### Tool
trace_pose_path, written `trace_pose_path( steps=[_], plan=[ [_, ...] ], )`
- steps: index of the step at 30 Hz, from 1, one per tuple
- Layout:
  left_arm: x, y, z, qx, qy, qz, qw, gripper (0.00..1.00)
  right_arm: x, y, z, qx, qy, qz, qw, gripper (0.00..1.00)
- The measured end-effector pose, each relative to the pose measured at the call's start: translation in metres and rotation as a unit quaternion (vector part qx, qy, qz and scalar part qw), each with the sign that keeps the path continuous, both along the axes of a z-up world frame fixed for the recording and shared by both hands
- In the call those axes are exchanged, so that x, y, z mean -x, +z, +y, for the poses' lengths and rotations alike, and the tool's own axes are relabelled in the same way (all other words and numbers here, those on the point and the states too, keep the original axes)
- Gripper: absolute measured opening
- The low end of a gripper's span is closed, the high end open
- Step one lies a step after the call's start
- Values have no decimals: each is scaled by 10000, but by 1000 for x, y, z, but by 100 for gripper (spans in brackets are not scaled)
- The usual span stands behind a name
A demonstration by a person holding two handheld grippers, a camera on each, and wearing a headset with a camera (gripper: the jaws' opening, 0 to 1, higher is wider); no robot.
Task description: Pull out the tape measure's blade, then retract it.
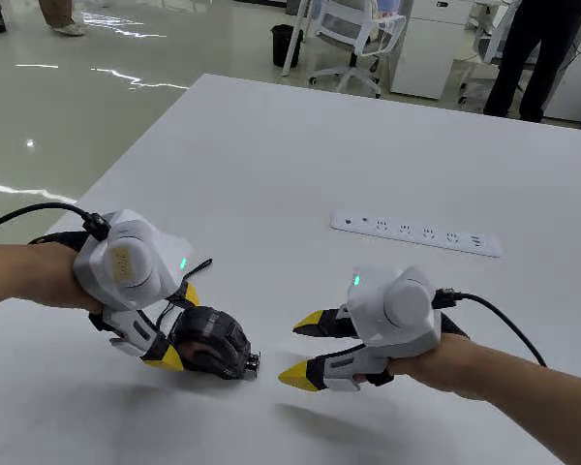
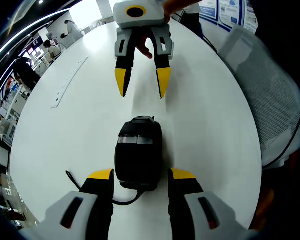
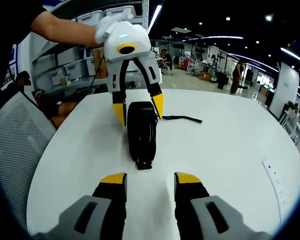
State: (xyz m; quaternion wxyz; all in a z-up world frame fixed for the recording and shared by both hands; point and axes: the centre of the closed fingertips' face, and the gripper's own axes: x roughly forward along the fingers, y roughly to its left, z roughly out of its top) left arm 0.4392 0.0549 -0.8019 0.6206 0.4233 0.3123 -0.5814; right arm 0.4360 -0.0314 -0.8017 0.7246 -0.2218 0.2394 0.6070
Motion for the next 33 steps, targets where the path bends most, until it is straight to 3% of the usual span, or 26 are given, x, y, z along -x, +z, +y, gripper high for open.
trace_pose_path(
  steps=[11, 19, 30, 33],
  plan=[
    [-3, -8, 0, -169, -282, 11, 9995, 32, 4, -19, 26, 168, 210, -57, 9996, 30],
    [-3, -8, -1, -120, -314, 109, 9994, 29, 2, -32, 33, 368, 225, -148, 9990, 20],
    [-4, -9, -1, -120, -216, 159, 9996, 28, 2, -32, 35, 280, 231, -29, 9993, 14],
    [-3, -9, 0, -112, -200, 159, 9996, 28, 3, -32, 35, 324, 326, -105, 9989, 14]
  ],
)
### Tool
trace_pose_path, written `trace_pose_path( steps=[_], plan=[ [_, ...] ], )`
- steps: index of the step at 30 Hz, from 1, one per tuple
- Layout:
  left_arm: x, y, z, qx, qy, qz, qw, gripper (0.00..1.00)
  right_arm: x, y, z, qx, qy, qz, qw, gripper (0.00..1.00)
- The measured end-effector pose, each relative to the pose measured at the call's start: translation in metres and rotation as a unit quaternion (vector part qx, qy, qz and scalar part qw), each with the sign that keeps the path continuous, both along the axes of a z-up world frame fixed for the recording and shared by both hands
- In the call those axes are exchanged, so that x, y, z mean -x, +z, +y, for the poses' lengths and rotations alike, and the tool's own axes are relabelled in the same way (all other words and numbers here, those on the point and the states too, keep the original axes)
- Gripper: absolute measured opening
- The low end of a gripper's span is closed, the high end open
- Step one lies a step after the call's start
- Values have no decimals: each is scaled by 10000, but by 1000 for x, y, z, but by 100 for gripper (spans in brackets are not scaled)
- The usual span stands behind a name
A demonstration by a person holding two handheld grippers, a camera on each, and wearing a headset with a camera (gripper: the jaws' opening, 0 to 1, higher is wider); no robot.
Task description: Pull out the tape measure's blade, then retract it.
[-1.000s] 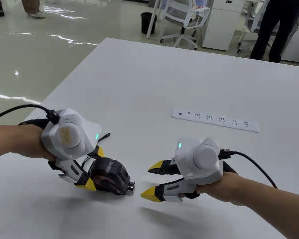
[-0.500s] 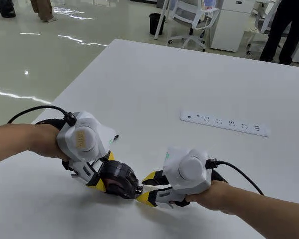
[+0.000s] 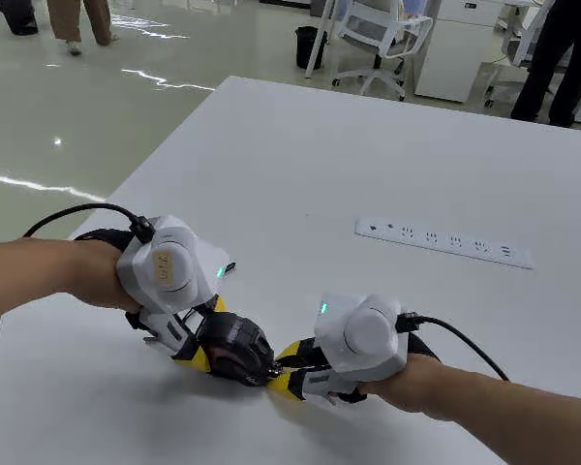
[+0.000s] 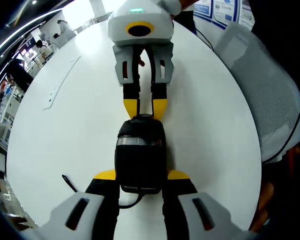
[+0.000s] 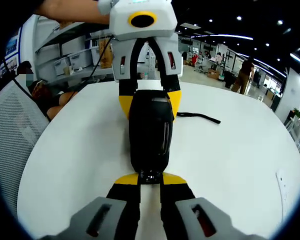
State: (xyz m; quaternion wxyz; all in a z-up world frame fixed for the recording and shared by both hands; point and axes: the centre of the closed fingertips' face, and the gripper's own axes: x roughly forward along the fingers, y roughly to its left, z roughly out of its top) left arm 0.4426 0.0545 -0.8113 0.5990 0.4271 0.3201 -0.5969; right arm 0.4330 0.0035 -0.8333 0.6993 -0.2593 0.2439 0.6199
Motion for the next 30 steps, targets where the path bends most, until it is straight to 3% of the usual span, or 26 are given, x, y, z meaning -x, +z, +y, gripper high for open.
trace_pose_path(
  steps=[30],
  plan=[
    [0, 1, 4, 24, 178, 42, 9998, 27, 0, 8, 0, 159, 164, -164, 9996, 13]
  ],
)
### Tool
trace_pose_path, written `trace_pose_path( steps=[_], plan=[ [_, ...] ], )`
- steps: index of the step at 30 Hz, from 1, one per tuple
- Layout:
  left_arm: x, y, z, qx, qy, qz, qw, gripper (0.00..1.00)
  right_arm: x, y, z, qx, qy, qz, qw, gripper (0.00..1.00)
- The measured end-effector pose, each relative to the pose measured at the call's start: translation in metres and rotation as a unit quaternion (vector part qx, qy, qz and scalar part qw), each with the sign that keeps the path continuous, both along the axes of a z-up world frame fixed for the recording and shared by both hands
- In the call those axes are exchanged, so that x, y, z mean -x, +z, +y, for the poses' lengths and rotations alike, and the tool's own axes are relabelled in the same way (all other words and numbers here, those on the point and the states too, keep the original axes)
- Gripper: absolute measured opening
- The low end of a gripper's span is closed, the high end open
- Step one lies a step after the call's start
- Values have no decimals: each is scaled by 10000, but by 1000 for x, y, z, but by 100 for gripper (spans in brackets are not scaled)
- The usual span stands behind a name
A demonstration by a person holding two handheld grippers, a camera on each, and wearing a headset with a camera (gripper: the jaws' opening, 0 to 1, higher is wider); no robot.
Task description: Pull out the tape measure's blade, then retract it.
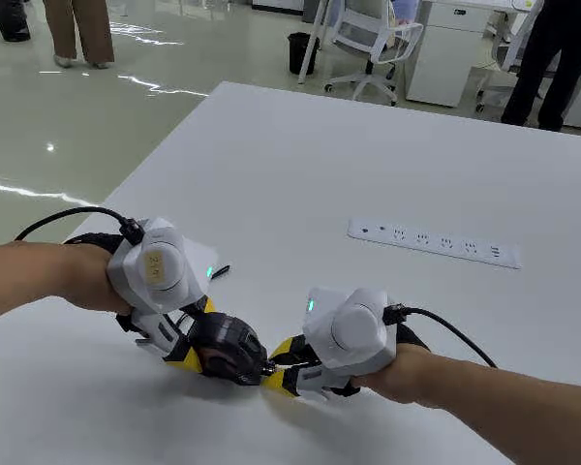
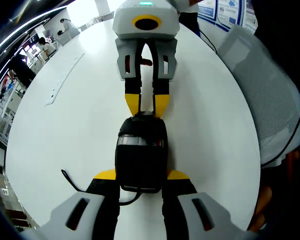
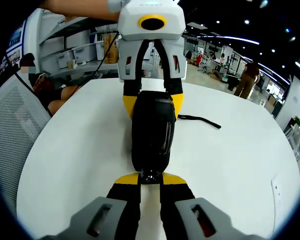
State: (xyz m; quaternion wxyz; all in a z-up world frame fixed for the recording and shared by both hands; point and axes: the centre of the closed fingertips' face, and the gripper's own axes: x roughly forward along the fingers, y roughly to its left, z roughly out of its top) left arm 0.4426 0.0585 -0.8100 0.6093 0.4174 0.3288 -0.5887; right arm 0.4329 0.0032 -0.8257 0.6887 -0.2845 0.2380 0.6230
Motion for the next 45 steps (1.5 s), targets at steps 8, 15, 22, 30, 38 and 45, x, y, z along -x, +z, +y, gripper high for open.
trace_pose_path(
  steps=[8, 15, 22, 30, 38, 45],
  plan=[
    [0, 0, 1, 1, 48, 33, 10000, 27, 0, 0, -3, 37, 14, -2, 10000, 13],
    [0, -1, 2, -20, 54, 49, 10000, 27, 0, 1, -6, 57, 26, -10, 10000, 13],
    [-1, -2, 2, -37, 60, 46, 10000, 27, 0, 1, -9, 88, 46, -25, 9999, 13],
    [-1, -2, 3, -48, 65, 50, 10000, 27, 0, 3, -9, 100, 58, -37, 9999, 13],
    [-1, -2, 3, -53, 58, 48, 10000, 27, 1, 3, -11, 121, 59, -29, 9999, 13],
    [-2, -2, 4, -66, 73, 48, 9999, 27, 2, 4, -14, 119, 59, -20, 9999, 13]
  ],
)
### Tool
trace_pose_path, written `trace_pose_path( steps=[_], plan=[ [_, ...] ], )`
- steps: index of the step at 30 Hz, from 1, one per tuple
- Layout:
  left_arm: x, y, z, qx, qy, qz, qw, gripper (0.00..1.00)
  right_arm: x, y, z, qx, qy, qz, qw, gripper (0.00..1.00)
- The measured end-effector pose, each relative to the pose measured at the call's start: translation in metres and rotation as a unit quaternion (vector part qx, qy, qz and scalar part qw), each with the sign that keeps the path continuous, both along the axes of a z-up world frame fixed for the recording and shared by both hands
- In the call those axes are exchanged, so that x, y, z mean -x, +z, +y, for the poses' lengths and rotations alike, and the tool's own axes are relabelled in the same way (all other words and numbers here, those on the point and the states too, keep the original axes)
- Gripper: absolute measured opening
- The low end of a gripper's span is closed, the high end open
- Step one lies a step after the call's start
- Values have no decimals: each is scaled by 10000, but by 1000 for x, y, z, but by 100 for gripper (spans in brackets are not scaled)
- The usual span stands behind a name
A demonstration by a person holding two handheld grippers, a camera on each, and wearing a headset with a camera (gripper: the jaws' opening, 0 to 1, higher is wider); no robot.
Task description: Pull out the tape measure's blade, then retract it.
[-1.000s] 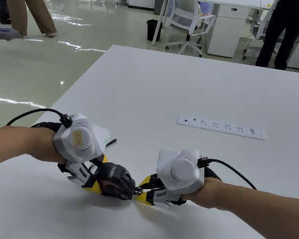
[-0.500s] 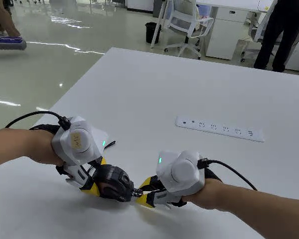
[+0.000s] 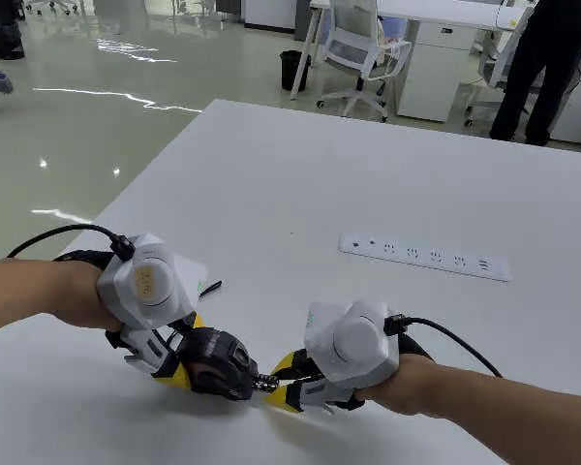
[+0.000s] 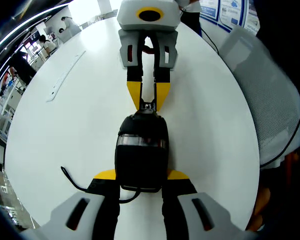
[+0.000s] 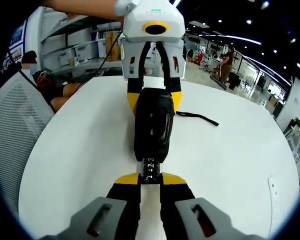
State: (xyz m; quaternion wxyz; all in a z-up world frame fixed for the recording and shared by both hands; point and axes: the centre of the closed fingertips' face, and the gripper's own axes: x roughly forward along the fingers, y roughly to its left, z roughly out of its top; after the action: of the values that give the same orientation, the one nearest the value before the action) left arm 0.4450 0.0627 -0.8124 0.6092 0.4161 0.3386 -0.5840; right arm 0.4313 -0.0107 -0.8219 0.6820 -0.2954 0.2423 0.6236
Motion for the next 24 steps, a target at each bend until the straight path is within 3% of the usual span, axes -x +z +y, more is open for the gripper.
trace_pose_path(
  steps=[24],
  plan=[
    [1, 0, 2, -5, 39, 2, 10000, 27, 2, 5, -6, 29, 28, -18, 10000, 13]
  ],
)
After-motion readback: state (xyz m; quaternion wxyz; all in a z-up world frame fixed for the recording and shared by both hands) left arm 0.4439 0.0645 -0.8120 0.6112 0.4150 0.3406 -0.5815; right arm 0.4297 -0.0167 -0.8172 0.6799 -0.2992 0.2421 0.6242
